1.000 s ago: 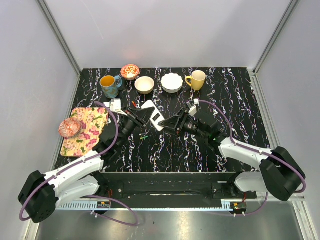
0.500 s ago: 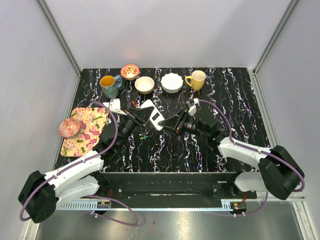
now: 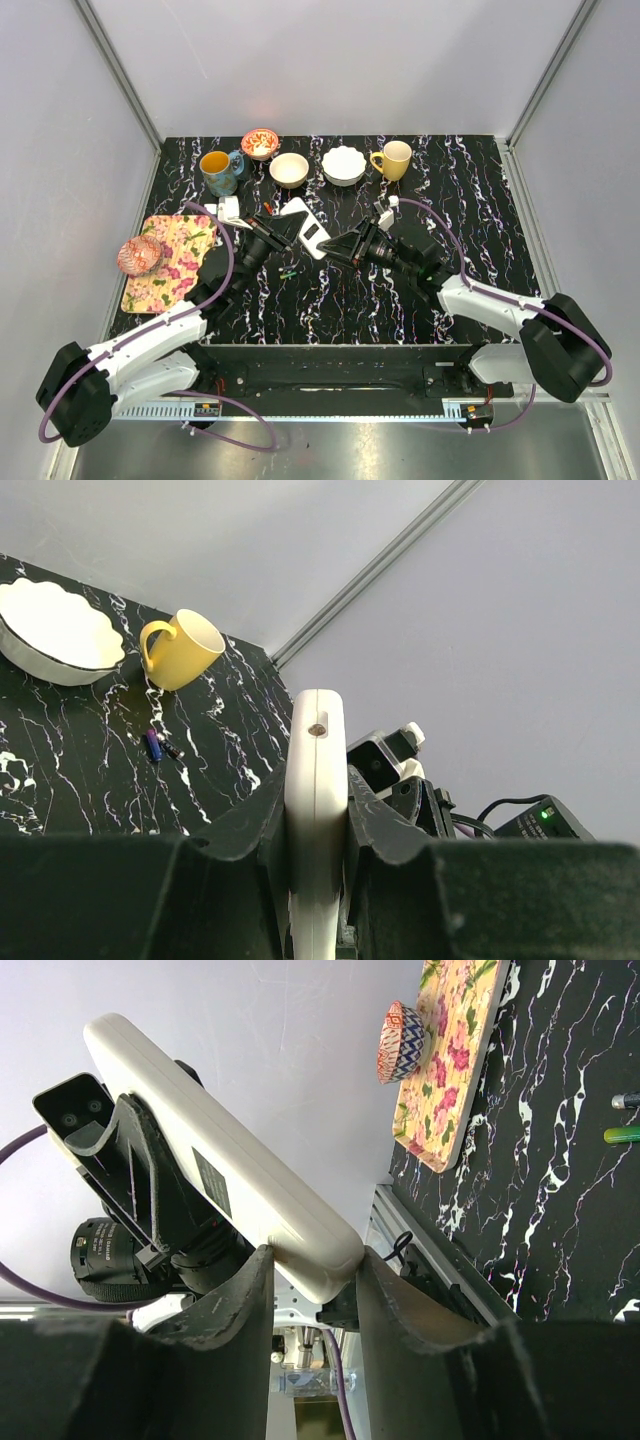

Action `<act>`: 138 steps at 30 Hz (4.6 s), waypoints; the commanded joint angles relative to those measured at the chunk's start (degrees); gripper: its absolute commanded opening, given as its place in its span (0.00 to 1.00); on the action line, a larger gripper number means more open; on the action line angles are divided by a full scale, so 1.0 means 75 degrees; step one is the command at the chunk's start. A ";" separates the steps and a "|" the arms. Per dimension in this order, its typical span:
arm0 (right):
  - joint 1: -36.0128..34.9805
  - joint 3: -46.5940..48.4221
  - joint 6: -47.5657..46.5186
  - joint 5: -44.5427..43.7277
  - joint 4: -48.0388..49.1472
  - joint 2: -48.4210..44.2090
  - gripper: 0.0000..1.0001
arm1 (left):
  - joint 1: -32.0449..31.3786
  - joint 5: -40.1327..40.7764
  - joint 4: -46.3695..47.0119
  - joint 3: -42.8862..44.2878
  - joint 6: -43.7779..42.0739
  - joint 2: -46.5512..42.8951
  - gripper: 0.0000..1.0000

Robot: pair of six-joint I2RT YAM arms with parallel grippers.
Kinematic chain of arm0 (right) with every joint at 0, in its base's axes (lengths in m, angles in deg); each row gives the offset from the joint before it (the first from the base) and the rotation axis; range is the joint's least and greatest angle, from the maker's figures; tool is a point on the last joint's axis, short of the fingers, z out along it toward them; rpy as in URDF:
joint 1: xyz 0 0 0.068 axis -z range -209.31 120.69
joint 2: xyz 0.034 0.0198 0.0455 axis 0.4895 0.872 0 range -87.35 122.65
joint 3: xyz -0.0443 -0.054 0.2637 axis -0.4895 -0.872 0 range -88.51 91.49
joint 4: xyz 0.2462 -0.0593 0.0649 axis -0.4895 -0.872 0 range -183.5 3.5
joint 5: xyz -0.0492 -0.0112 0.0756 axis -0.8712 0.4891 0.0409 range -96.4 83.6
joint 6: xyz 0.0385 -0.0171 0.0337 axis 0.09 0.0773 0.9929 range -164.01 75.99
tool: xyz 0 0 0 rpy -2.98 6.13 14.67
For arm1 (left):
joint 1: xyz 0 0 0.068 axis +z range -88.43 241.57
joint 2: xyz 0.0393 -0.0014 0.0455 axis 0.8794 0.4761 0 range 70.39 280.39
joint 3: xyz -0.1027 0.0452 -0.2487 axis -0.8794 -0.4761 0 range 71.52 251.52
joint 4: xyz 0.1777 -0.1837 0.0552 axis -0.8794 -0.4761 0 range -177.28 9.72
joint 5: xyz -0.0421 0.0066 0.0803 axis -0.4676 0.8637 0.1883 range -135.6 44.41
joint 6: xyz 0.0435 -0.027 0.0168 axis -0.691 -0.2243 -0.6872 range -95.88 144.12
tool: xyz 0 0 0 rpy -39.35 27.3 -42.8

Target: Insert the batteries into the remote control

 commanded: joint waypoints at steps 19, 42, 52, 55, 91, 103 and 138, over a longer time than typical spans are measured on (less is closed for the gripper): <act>-0.0015 -0.0672 -0.0479 -0.0082 -0.0236 -0.0582 0.04 | -0.0075 -0.0118 0.0712 0.0639 0.0183 -0.0133 0.00; 0.0161 -0.0039 -0.0234 -0.0386 -0.0096 -0.0688 0.59 | -0.0087 -0.0258 0.0630 0.0252 0.0253 -0.0086 0.00; 0.0360 0.0019 -0.0069 -0.0234 0.0221 -0.0525 0.57 | -0.0098 -0.0387 0.0689 0.0229 0.0347 -0.0040 0.00; 0.0348 0.0136 -0.0081 -0.0082 0.0280 -0.0372 0.56 | -0.0098 -0.0457 0.0735 0.0229 0.0347 0.0042 0.00; 0.0500 0.0371 -0.0116 0.0165 -0.0610 -0.0418 0.66 | -0.0157 -0.0364 0.1017 0.0054 0.0792 0.0394 0.00; 0.1344 0.0429 -0.0911 0.0199 -0.1816 -0.1214 0.67 | 0.0018 0.0480 0.0841 -0.0216 0.0476 0.0640 0.00; 0.0278 0.0571 -0.3081 0.0375 -0.2218 -0.1298 0.74 | 0.1355 -0.4090 0.4614 -0.0580 0.3569 0.2421 0.00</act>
